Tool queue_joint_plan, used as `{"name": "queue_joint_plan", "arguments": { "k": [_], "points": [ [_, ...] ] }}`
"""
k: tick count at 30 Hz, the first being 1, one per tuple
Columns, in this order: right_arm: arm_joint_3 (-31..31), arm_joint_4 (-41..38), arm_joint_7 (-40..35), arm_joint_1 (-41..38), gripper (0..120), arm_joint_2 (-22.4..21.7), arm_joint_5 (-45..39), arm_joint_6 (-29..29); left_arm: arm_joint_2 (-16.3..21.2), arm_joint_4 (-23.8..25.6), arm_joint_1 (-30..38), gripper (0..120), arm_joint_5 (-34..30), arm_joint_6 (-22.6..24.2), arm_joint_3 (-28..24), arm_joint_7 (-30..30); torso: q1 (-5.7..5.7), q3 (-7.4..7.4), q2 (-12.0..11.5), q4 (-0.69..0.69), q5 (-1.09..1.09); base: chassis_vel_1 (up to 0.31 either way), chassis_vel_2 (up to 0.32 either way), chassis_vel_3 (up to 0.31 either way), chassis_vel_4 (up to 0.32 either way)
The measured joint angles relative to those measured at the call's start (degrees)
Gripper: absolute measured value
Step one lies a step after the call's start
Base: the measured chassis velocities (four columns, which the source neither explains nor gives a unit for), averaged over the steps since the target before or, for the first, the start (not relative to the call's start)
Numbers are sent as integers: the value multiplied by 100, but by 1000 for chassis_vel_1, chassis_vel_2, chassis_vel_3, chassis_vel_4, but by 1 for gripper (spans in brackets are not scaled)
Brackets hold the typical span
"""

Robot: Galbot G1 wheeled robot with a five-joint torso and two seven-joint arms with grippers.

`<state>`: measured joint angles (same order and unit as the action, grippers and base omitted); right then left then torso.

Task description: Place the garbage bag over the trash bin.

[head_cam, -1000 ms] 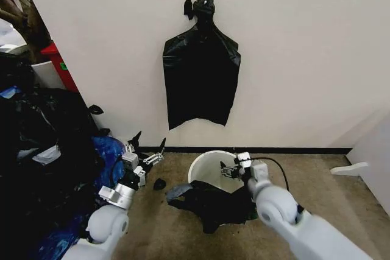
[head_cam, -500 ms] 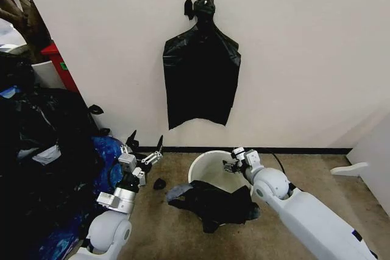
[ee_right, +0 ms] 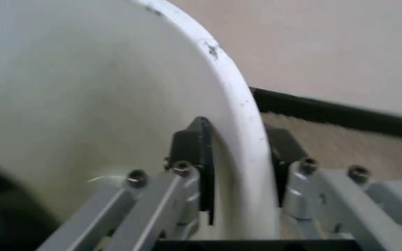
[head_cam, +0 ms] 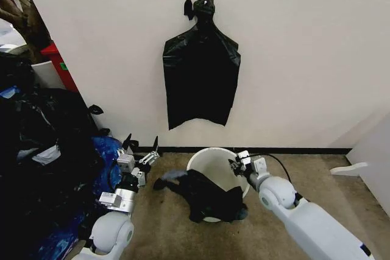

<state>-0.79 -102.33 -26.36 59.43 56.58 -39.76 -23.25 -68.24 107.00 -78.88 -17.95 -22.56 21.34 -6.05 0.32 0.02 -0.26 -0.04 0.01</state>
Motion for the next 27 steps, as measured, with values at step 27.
{"name": "queue_joint_plan", "arguments": {
  "k": [27],
  "points": [
    [1092, -1788, -2132, 2564, 34, 1294, 630, 2181, -217, 37, -204, 100, 455, -27, -64, -316, 0, 0, 0, 1, 0, 0, 0, 0, 0]
  ]
}}
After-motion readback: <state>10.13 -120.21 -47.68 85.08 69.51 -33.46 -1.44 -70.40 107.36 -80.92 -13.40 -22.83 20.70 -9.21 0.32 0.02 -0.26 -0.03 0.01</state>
